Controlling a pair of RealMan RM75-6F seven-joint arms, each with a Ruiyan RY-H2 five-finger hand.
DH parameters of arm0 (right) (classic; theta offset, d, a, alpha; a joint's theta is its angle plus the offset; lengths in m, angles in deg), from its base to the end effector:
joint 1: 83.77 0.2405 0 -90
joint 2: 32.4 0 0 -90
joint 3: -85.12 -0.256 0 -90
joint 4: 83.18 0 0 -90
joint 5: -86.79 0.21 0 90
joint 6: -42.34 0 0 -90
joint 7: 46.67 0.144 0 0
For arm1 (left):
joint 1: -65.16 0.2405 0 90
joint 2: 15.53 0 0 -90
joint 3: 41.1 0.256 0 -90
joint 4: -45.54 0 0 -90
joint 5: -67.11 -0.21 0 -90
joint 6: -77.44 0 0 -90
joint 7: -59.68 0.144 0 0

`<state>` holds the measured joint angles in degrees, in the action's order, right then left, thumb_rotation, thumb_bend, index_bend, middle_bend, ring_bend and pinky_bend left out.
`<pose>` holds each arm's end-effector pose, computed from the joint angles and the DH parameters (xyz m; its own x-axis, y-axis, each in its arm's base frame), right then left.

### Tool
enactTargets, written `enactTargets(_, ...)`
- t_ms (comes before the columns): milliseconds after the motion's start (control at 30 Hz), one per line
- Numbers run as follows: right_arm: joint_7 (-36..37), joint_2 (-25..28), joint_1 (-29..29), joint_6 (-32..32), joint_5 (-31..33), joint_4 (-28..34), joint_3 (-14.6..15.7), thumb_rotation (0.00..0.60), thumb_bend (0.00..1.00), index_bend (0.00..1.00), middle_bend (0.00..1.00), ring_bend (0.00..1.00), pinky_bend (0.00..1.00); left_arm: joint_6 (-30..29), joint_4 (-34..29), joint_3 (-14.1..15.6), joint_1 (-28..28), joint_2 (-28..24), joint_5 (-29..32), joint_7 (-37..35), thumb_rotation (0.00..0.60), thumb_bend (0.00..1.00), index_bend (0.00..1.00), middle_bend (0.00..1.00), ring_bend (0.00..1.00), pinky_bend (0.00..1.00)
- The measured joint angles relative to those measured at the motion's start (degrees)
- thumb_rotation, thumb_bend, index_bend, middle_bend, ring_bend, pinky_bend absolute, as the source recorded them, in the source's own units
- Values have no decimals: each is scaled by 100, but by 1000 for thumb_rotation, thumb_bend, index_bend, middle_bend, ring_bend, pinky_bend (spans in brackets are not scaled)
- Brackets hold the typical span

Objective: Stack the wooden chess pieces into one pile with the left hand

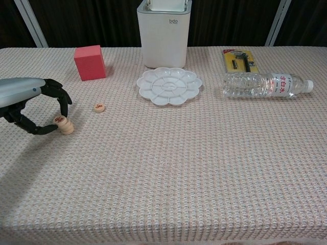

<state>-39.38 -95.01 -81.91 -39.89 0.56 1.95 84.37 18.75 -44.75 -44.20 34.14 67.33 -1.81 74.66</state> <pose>-0.3519 -0.1568 0.1709 0.4142 -0.0991 0.9048 -0.9058 0.0524 0.4204 -0.2167 0.2821 0.0014 0.4049 0.3585 0.8411 0.9071 -0.2730 -0.3203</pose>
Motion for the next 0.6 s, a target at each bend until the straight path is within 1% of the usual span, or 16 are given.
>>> enactTargets(233,-15,2,16,20,12,12,-12,600,145,0,0,0,0,43,-6,5,-8,-16,-10,-4,600,349,361,200,0,0)
enactTargets(433,-3,10,21,29,17,12,-14,600,145,0,0,0,0,13,-100,-19,-8,-71,-38,-4,600,348,351,196,0,0)
enactTargets(600,8,7,30,39,16,3,-18,600,145,0,0,0,0,-51,-424,-200,-60,-194,-84,-105,600,348,352,195,0,0)
